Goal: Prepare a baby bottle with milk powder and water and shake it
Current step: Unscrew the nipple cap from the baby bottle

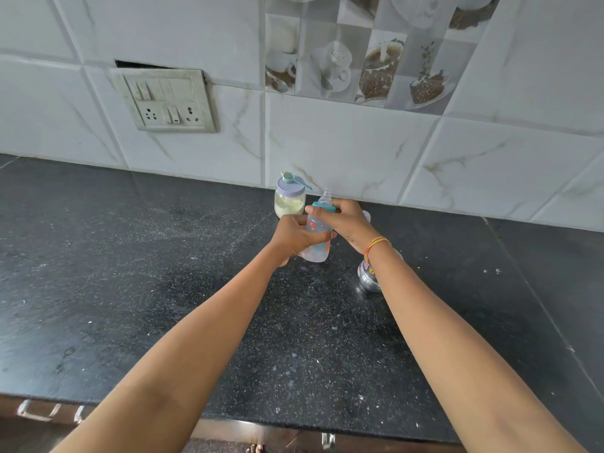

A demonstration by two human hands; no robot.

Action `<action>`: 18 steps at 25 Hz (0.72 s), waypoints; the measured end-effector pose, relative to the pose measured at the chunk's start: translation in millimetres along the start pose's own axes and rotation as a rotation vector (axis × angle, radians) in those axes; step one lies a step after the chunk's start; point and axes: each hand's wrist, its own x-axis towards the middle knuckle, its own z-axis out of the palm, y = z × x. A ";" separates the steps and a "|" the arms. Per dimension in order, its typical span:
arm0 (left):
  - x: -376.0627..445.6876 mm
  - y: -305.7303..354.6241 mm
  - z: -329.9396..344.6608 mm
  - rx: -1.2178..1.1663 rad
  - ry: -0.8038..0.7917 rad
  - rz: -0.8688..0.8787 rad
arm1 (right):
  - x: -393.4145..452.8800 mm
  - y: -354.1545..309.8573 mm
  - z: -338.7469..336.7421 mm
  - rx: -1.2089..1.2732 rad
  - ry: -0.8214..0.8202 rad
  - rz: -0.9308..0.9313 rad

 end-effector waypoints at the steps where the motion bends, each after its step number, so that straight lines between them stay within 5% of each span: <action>1: -0.3 0.4 -0.5 -0.059 -0.021 -0.030 | 0.0 -2.8 -1.9 0.050 -0.065 -0.011; 6: -3.5 1.9 -9.6 -0.105 -0.219 -0.039 | -0.5 -10.0 -18.7 0.365 -0.399 0.099; 11: -2.8 -0.1 -8.1 -0.069 -0.068 0.010 | -6.1 -10.9 -13.9 0.163 -0.081 0.058; 18: -1.3 3.2 -7.6 -0.023 -0.007 0.000 | 0.3 -4.2 -19.7 0.250 -0.174 0.110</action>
